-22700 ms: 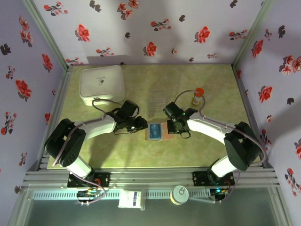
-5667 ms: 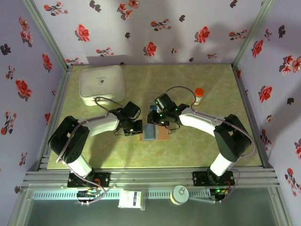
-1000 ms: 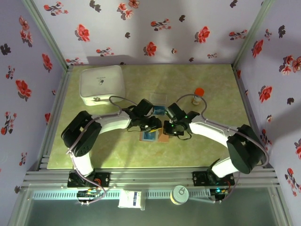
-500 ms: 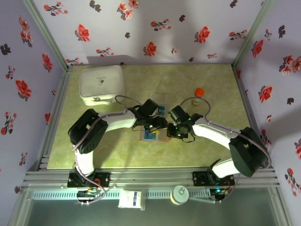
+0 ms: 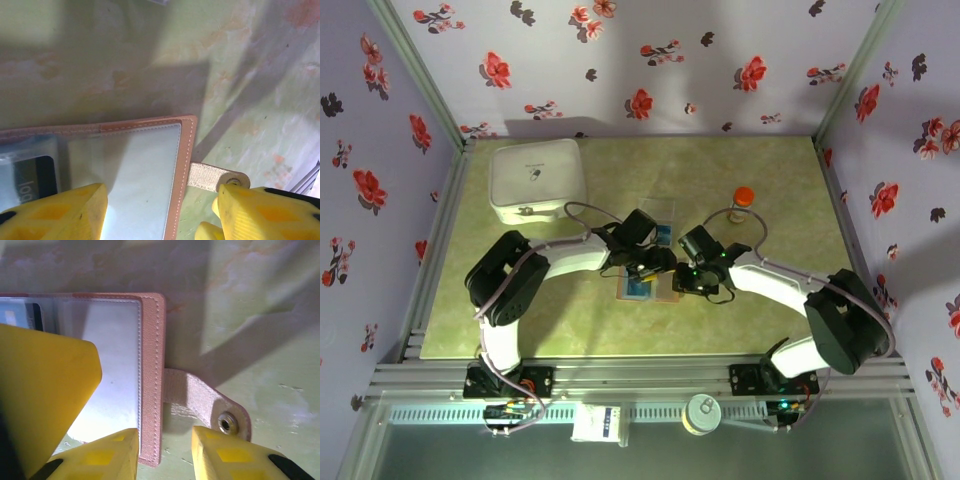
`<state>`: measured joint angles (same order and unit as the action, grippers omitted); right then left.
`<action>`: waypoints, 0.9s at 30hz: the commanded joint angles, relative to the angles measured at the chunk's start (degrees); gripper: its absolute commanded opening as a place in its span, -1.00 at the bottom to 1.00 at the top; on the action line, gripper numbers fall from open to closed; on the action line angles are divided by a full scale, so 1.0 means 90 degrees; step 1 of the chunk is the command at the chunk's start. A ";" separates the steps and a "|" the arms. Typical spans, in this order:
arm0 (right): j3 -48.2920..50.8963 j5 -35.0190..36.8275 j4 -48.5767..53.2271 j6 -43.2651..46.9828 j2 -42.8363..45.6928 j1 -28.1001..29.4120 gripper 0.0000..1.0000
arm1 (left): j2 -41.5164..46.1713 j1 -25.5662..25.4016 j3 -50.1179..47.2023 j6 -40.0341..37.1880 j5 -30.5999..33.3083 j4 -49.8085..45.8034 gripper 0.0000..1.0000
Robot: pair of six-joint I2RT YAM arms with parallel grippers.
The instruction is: Take the credit cards out of the card holder
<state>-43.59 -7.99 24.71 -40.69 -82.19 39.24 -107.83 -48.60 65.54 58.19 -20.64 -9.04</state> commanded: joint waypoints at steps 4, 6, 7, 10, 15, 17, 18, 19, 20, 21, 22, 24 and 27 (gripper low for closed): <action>-0.0151 -0.0196 -0.0382 -0.0126 -0.0443 -0.0059 -0.31 | 0.0738 0.0211 -0.0260 -0.0082 0.0110 -0.0176 0.20; -0.0222 -0.0206 -0.0420 -0.0120 -0.0562 -0.0054 -0.31 | 0.0918 0.0298 -0.0369 -0.0116 0.0154 -0.0229 0.20; -0.0248 -0.0211 -0.0436 -0.0125 -0.0602 -0.0054 -0.31 | 0.0987 0.0334 -0.0403 -0.0136 0.0186 -0.0267 0.20; -0.0340 -0.0242 -0.0455 -0.0111 -0.0774 -0.0073 -0.31 | 0.1177 0.0466 -0.0482 -0.0224 0.0243 -0.0412 0.20; -0.0417 -0.0328 -0.0577 -0.0120 -0.0916 -0.0093 -0.32 | 0.1553 0.0659 -0.0700 -0.0315 0.0349 -0.0559 0.20; -0.0475 -0.0341 -0.0581 -0.0100 -0.0958 -0.0103 -0.34 | 0.1688 0.0745 -0.0811 -0.0351 0.0388 -0.0606 0.20; -0.0520 -0.0342 -0.0566 -0.0089 -0.0979 -0.0112 -0.34 | 0.1736 0.0779 -0.0860 -0.0357 0.0380 -0.0614 0.20; -0.0562 -0.0338 -0.0541 -0.0075 -0.1004 -0.0122 -0.35 | 0.1782 0.0826 -0.0905 -0.0380 0.0380 -0.0640 0.20; -0.0607 -0.0333 -0.0512 -0.0052 -0.1032 -0.0122 -0.35 | 0.1819 0.0860 -0.0951 -0.0408 0.0400 -0.0668 0.20; -0.0640 -0.0324 -0.0493 -0.0032 -0.1050 -0.0132 -0.36 | 0.1851 0.0883 -0.0990 -0.0437 0.0422 -0.0704 0.21; -0.0669 -0.0314 -0.0473 -0.0014 -0.1078 -0.0132 -0.36 | 0.1877 0.0896 -0.1019 -0.0487 0.0469 -0.0775 0.20; -0.0735 -0.0314 -0.0441 0.0013 -0.1121 -0.0142 -0.37 | 0.1910 0.0913 -0.1078 -0.0548 0.0553 -0.0906 0.16; -0.0844 -0.0317 -0.0345 0.0074 -0.1172 -0.0151 -0.38 | 0.1985 0.0925 -0.1219 -0.0577 0.0638 -0.0949 0.11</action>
<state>-49.45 -10.70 20.43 -40.91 -91.96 38.24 -91.64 -40.58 55.90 54.89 -16.56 -15.09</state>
